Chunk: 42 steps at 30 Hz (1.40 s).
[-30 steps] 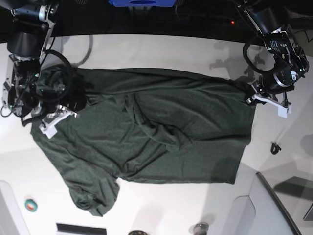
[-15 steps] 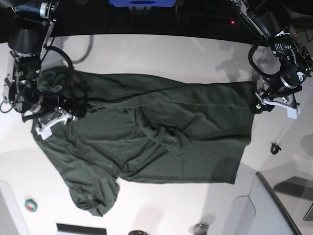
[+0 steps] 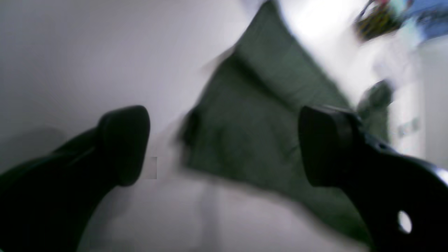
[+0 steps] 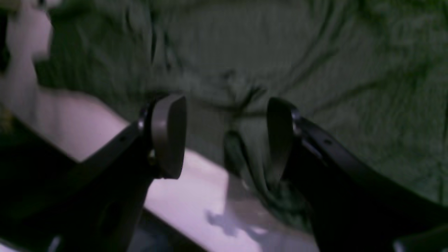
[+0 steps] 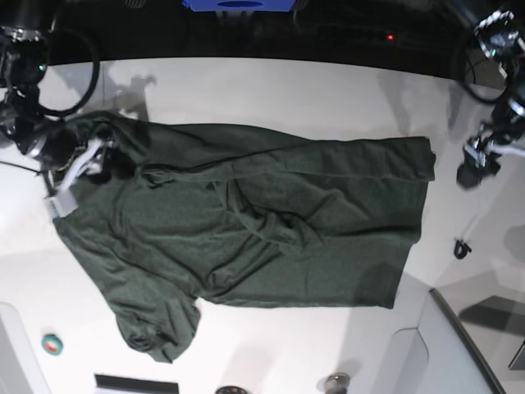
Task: Layout the t-shirt on the table in an organized manner, then fold the t-shirt properly
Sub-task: 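Release and regrasp the shirt edge with the left gripper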
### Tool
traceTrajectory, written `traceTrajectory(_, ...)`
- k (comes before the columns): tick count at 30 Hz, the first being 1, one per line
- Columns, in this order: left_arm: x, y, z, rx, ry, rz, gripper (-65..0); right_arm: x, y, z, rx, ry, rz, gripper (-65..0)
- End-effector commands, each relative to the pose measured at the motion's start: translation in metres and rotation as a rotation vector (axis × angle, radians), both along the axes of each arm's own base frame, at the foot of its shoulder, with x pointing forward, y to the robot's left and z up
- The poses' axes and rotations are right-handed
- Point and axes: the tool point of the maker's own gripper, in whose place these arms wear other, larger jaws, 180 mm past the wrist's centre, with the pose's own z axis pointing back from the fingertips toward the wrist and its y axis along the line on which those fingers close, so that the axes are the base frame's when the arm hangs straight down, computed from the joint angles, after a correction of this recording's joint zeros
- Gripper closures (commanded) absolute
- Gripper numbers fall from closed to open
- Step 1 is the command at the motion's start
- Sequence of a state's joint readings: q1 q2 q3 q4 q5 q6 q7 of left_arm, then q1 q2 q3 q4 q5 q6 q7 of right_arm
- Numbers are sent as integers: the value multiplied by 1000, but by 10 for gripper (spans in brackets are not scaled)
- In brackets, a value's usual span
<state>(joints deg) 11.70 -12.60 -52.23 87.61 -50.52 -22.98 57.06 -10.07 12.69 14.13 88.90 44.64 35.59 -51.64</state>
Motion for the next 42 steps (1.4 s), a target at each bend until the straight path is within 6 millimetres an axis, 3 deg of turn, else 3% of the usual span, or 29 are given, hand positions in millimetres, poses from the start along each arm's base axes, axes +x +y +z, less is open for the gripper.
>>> traceTrajectory(1,2,2,14,62,-20,-35,-650,0,8,10,-3,-47,69,-339)
traceTrajectory(3,-20,4,2,130,74,-56,-650,-15,22,6,-12,-35,150,-324)
traceTrajectory(5,-36,-2,-14,187,175,-99,-536,-26,37,4,7,-40,192,-261)
traceTrajectory(7,-47,-14,-32,215,245,-145,-347,-33,46,2,33,-42,199,-165)
traceTrajectory(8,-50,-20,-39,225,253,-153,-221,-36,48,1,48,-42,186,-99)
traceTrajectory(10,-55,-30,-49,243,256,-167,0,-38,42,1,76,-56,118,0)
traceTrajectory(13,-67,-51,-69,277,303,-230,0,-42,27,2,108,-79,-1,-11)
traceTrajectory(16,-73,-63,-84,283,320,-249,0,-50,35,-3,97,-47,57,-6)
traceTrajectory(19,-76,-61,-95,256,301,-196,0,-59,51,-7,104,-25,123,-6)
traceTrajectory(25,-74,-39,-90,236,229,-30,0,-61,52,-8,108,-24,121,-6)
traceTrajectory(28,-67,-33,-86,234,206,3,-248,-61,51,-8,105,-24,123,-6)
traceTrajectory(31,-55,-35,-91,210,193,12,-395,-60,51,-8,105,-25,123,-6)
traceTrajectory(33,-47,-37,-96,186,187,19,-428,-59,51,-7,106,-28,124,-6)
traceTrajectory(42,-17,-46,-105,119,156,33,-426,-60,50,-7,104,-27,123,-6)
